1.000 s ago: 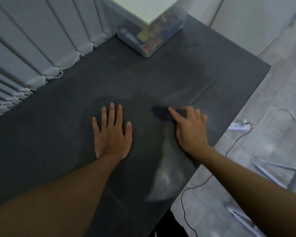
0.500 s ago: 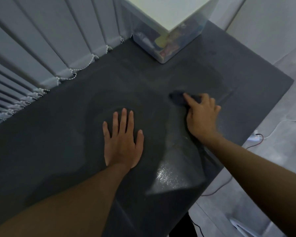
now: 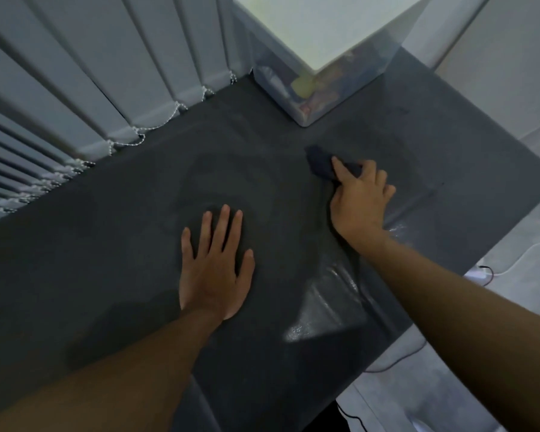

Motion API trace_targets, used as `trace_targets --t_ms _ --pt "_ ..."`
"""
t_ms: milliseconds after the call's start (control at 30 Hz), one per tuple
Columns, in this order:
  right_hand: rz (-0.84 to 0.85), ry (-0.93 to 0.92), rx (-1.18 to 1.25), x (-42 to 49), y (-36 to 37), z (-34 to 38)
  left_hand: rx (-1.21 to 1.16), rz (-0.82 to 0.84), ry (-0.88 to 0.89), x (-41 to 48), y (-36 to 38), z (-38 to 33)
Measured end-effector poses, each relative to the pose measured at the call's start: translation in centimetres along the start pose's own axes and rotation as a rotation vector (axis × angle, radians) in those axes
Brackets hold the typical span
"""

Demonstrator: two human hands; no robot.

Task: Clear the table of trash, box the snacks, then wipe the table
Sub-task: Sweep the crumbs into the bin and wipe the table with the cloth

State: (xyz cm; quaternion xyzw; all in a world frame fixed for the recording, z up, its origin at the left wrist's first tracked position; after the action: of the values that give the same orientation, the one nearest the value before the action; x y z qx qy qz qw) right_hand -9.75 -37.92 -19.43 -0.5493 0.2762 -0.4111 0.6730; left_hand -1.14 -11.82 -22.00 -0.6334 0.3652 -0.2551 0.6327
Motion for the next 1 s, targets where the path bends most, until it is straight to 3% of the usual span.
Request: trace_targets --t_ms 67,167,233,300,400,467,600,667,700,800,833,900,1000 --pt "0.005 -0.080 0.030 -1.6 0.1 1.6 0.018 0.010 0.002 0.1 0.1 0.0" --pt "0.058 -0.478 0.090 -5.7 0.1 3.0 0.048 0.023 -0.002 0.2 0.3 -0.1" --pt "0.087 -0.647 0.064 -6.1 -0.3 1.7 0.044 0.016 -0.007 0.2 0.2 -0.2" --pt "0.055 -0.598 0.019 -4.4 -0.9 -0.8 0.041 0.006 -0.019 0.2 0.0 -0.2" --pt "0.002 -0.218 0.071 -2.4 -1.9 -5.3 0.013 0.007 -0.035 0.2 -0.4 -0.5" --pt "-0.015 -0.100 0.103 -3.7 -2.1 -6.1 -0.008 0.008 -0.033 0.3 -0.8 -0.9" --pt "0.051 -0.507 0.082 -7.5 -2.5 -5.4 -0.057 -0.012 -0.050 1.7 -2.2 -2.2" --pt "0.044 -0.595 0.009 -6.8 -3.0 -7.1 -0.069 -0.012 -0.014 3.0 -2.5 -3.8" --pt "0.020 -0.525 -0.003 -5.8 -3.3 -8.5 -0.074 -0.009 0.025 3.9 -2.5 -5.0" --pt "-0.057 -0.057 0.092 -3.9 -4.2 -12.8 -0.105 -0.008 0.108 7.1 -2.4 -9.0" --pt "-0.069 0.005 0.110 -4.2 -4.1 -13.0 -0.119 -0.012 0.115 8.3 -2.4 -10.2" --pt "-0.059 -0.107 0.096 -5.2 -3.5 -11.8 -0.139 -0.019 0.109 10.6 -2.5 -11.9" --pt "-0.029 -0.461 0.091 -5.5 -3.6 -11.3 -0.142 -0.022 0.080 13.7 -2.3 -13.3"
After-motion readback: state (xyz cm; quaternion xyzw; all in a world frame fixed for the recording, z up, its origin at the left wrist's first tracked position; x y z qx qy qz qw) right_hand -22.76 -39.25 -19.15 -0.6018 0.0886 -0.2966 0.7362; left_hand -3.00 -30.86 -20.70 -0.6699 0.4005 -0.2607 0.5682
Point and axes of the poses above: each hand's wrist, its own x-axis towards the middle knuckle, its own y-axis out of the palm, z = x × y, the point moved 7 cm from there along x, towards the middle knuckle, and after that the axes turned 7 degrees about y, right-handed, at the moved point
